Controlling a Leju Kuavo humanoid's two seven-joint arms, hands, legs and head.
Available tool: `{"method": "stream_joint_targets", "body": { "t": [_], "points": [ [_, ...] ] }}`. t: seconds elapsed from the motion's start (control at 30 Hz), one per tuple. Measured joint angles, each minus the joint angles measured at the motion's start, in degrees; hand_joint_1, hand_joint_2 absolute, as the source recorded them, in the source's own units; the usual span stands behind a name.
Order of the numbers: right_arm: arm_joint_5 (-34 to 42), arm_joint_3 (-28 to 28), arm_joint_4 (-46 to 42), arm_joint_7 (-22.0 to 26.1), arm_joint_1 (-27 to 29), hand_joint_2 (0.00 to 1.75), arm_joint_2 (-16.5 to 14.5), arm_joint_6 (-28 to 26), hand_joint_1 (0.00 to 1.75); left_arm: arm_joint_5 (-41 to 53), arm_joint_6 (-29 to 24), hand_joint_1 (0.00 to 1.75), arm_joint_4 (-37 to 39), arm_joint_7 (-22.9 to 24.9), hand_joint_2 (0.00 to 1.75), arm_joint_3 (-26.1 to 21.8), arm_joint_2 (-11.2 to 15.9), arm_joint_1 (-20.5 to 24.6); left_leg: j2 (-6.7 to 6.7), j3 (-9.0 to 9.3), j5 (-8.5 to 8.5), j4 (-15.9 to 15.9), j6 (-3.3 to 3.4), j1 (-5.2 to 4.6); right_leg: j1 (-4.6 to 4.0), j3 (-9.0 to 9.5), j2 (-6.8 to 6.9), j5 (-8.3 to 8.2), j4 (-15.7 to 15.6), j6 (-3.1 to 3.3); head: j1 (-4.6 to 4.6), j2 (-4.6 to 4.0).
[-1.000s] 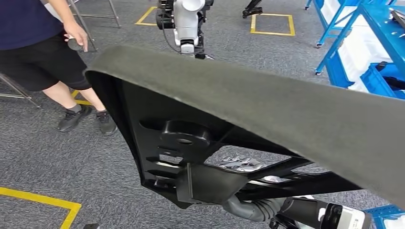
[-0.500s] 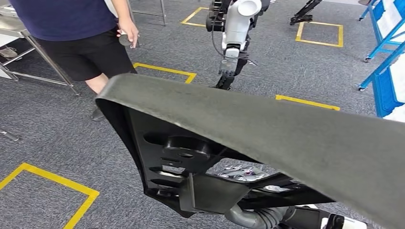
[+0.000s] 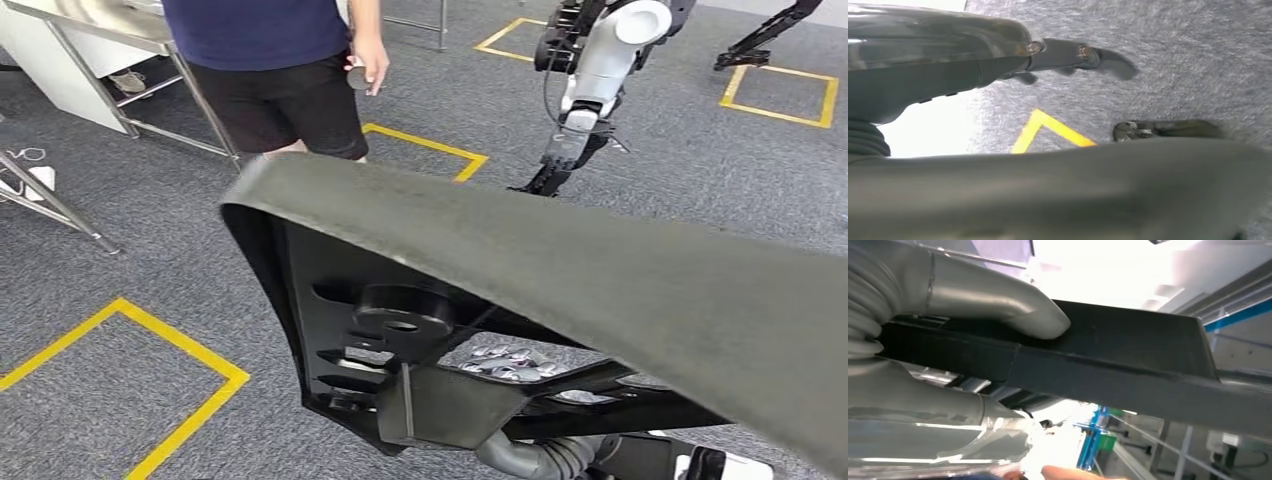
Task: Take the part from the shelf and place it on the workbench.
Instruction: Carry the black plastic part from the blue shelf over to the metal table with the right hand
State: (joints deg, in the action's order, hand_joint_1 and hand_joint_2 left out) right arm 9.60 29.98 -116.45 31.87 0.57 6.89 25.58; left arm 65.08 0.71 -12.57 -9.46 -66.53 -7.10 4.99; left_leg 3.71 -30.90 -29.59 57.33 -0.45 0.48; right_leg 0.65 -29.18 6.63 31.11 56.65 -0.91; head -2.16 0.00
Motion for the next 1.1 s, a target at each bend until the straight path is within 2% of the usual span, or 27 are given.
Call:
{"method": "stream_joint_targets", "body": {
  "t": [0.03,0.07,0.13,0.2,0.23,0.27,0.3,0.33,0.37,0.4,0.43,0.5,0.53,0.57,0.63,0.7,0.73,0.77,0.8,0.83,0.87,0.9,0.93,0.97,1.0,1.07,1.1],
  "points": [
    [0.01,0.01,0.0,-0.01,-0.1,1.75,0.02,0.05,1.75,-0.03,0.01,0.0,0.0,-0.01,1.75,-0.02,0.0,-0.12,-0.59,-0.06,0.03,-0.06,0.4,-0.11,0.12,0.28,0.47,0.08,-0.08,-0.34,0.02,0.0],
    [0.03,0.02,0.0,-0.01,-0.21,1.75,0.02,0.1,1.75,-0.05,0.01,0.0,0.0,-0.01,1.75,-0.03,-0.01,-0.25,-1.11,0.02,0.11,-0.16,0.79,-0.09,0.29,0.5,0.28,0.37,0.04,-0.69,0.02,0.0],
    [0.1,0.03,-0.01,0.0,-0.4,1.75,0.02,0.2,1.75,-0.09,0.0,0.0,0.0,0.02,1.75,-0.06,-0.02,-0.24,-2.25,0.17,0.35,-0.42,1.58,0.12,0.52,-0.39,-2.27,2.53,2.88,-1.14,0.08,0.01],
    [0.17,0.0,0.04,-0.01,-0.37,1.75,0.04,0.29,1.75,-0.11,0.0,0.0,0.0,0.04,1.75,-0.07,-0.04,-0.04,-3.47,0.14,0.42,-0.44,2.04,0.18,0.54,-3.93,-5.38,6.34,10.33,-1.18,0.16,0.02],
    [0.17,-0.02,0.09,-0.02,-0.3,1.75,0.06,0.37,1.75,-0.13,0.01,0.0,0.0,0.04,1.75,-0.07,-0.05,0.0,-4.16,0.14,0.4,-0.43,2.13,0.11,0.5,-5.99,-5.97,7.72,14.25,-1.13,0.19,0.01],
    [0.17,-0.03,0.13,-0.02,-0.25,1.75,0.08,0.46,1.75,-0.15,0.02,0.0,0.0,0.04,1.75,-0.08,-0.08,-0.03,-4.92,0.18,0.37,-0.42,2.18,0.03,0.45,-7.49,-6.22,8.04,16.72,-1.04,0.19,0.0],
    [0.17,-0.03,0.15,-0.03,-0.24,1.75,0.08,0.54,1.75,-0.19,0.03,0.0,0.0,0.03,1.75,-0.08,-0.1,-0.07,-5.71,0.26,0.34,-0.41,2.21,-0.03,0.39,-8.03,-6.35,7.16,17.02,-0.9,0.19,0.01],
    [0.17,-0.03,0.15,-0.03,-0.27,1.75,0.08,0.62,1.75,-0.25,0.03,0.0,0.0,0.01,1.75,-0.09,-0.11,-0.09,-6.56,0.37,0.32,-0.41,2.2,-0.06,0.35,-7.44,-6.62,5.11,14.79,-0.7,0.19,0.01],
    [0.17,-0.03,0.15,-0.03,-0.31,1.75,0.08,0.68,1.75,-0.33,0.03,0.0,0.0,-0.03,1.75,-0.09,-0.14,-0.07,-7.41,0.51,0.29,-0.4,2.15,-0.05,0.29,-6.01,-7.31,2.51,10.84,-0.43,0.19,0.01],
    [0.17,-0.03,0.15,-0.03,-0.37,1.75,0.08,0.75,1.75,-0.44,0.04,0.0,0.0,-0.09,1.75,-0.1,-0.21,0.0,-8.17,0.59,0.2,-0.38,2.03,-0.09,0.23,-4.36,-8.62,0.4,6.62,-0.12,0.18,0.01],
    [0.17,-0.03,0.15,-0.03,-0.43,1.75,0.09,0.8,1.75,-0.53,0.04,0.0,0.0,-0.15,1.75,-0.1,-0.27,0.08,-8.94,0.63,0.11,-0.36,1.82,-0.05,0.16,-3.0,-9.71,-1.01,3.22,0.1,0.17,0.0],
    [0.17,-0.03,0.14,-0.03,-0.6,1.75,0.08,0.87,1.75,-0.64,0.05,0.0,0.0,-0.27,1.75,-0.12,-0.41,0.08,-10.14,0.53,0.0,-0.47,1.12,0.19,-0.11,-1.78,-10.75,-1.52,0.44,0.47,0.14,0.0],
    [0.17,-0.02,0.13,-0.03,-0.74,1.75,0.07,0.87,1.75,-0.67,0.06,0.0,0.0,-0.33,1.75,-0.13,-0.42,0.0,-10.71,0.49,0.02,-0.61,0.71,0.38,-0.19,-1.61,-10.2,-1.55,0.18,0.67,0.14,0.0],
    [0.19,-0.02,0.14,-0.05,-0.93,1.75,0.03,0.87,1.75,-0.69,0.07,0.0,0.0,-0.41,1.75,-0.14,-0.43,-0.1,-10.7,0.49,-0.01,-0.66,0.36,0.49,-0.17,-1.43,-9.59,-1.68,-0.11,0.99,0.14,0.0],
    [0.33,-0.02,0.21,-0.15,-1.4,1.75,-0.18,0.9,1.75,-0.75,0.14,0.0,0.0,-0.59,1.75,-0.15,-0.44,-0.08,-8.44,-0.39,-1.38,1.21,-0.18,0.46,0.05,-1.12,-8.14,-1.97,-0.7,1.61,0.1,0.0],
    [0.82,-0.03,0.53,-0.49,-1.97,1.75,-0.4,0.97,1.75,-0.8,0.3,0.0,0.0,-0.77,1.75,-0.17,-0.44,0.21,-5.48,-3.75,-4.94,7.84,-0.72,0.47,0.15,-1.05,-6.46,-1.98,-0.88,1.89,0.07,0.01],
    [1.12,-0.03,0.79,-0.75,-2.31,1.75,-0.5,1.02,1.75,-0.82,0.39,0.0,0.0,-0.84,1.75,-0.17,-0.43,0.34,-4.92,-5.89,-6.62,11.95,-1.02,0.58,0.18,-1.08,-5.6,-1.93,-0.88,1.9,0.07,0.01],
    [1.42,-0.03,1.1,-1.04,-2.69,1.75,-0.61,1.08,1.75,-0.87,0.46,0.0,0.0,-0.88,1.75,-0.18,-0.42,0.36,-4.71,-7.47,-7.46,14.95,-1.28,0.69,0.25,-1.1,-4.77,-1.87,-0.87,1.85,0.07,0.01],
    [1.66,-0.03,1.41,-1.25,-3.09,1.75,-0.74,1.15,1.75,-0.94,0.52,0.0,0.0,-0.91,1.75,-0.19,-0.4,0.3,-4.55,-8.01,-7.15,15.85,-1.51,0.81,0.36,-1.09,-3.99,-1.78,-0.86,1.73,0.07,0.01],
    [1.83,-0.03,1.68,-1.41,-3.44,1.75,-0.88,1.24,1.75,-1.02,0.55,0.0,0.0,-0.93,1.75,-0.19,-0.37,0.21,-4.24,-7.24,-5.71,14.17,-1.74,0.95,0.52,-1.0,-3.24,-1.67,-0.83,1.53,0.07,0.01],
    [1.94,-0.03,1.89,-1.49,-3.75,1.75,-1.02,1.33,1.75,-1.09,0.57,0.0,0.0,-0.96,1.75,-0.2,-0.34,0.14,-3.47,-5.38,-3.58,10.41,-1.98,1.1,0.68,-0.84,-2.5,-1.49,-0.75,1.23,0.07,0.01],
    [2.01,-0.03,2.05,-1.55,-4.03,1.75,-1.14,1.4,1.75,-1.14,0.58,0.0,0.0,-0.98,1.75,-0.2,-0.32,0.17,-2.09,-3.23,-1.72,6.1,-2.12,1.19,0.74,-0.65,-1.81,-1.24,-0.62,0.83,0.06,0.0],
    [2.04,-0.04,2.16,-1.63,-4.29,1.75,-1.24,1.47,1.75,-1.15,0.6,0.0,0.0,-0.99,1.75,-0.19,-0.31,0.26,-1.04,-1.51,-0.32,2.65,-1.94,1.22,0.72,-0.45,-1.21,-0.97,-0.46,0.37,0.11,0.0],
    [2.07,-0.04,2.26,-1.71,-4.58,1.75,-1.32,1.51,1.75,-1.17,0.61,0.0,0.0,-1.02,1.75,-0.19,-0.32,0.34,-0.29,-0.53,0.34,0.62,-1.57,1.16,0.64,-0.27,-0.72,-0.74,-0.32,-0.09,0.18,0.01],
    [2.1,-0.03,2.35,-1.8,-4.87,1.75,-1.4,1.54,1.75,-1.19,0.62,0.0,0.0,-1.03,1.75,-0.19,-0.33,0.35,-0.15,-0.34,0.34,0.07,-1.01,1.0,0.59,-0.1,-0.27,-0.57,-0.26,-0.53,0.24,0.01],
    [2.2,-0.02,2.55,-2.01,-5.47,1.75,-1.52,1.56,1.75,-1.21,0.63,0.0,0.0,-1.03,1.75,-0.24,-0.3,0.15,-1.31,-0.57,0.34,0.23,0.11,0.8,0.79,0.31,0.4,-0.33,-0.35,-1.33,0.33,0.0],
    [2.26,-0.03,2.63,-2.11,-5.76,1.75,-1.59,1.57,1.75,-1.22,0.63,0.0,0.0,-1.03,1.75,-0.26,-0.27,0.05,-1.84,-0.57,0.37,0.19,0.55,0.8,0.96,0.36,-0.28,0.13,-0.07,-1.68,0.33,0.0]
  ]
}}
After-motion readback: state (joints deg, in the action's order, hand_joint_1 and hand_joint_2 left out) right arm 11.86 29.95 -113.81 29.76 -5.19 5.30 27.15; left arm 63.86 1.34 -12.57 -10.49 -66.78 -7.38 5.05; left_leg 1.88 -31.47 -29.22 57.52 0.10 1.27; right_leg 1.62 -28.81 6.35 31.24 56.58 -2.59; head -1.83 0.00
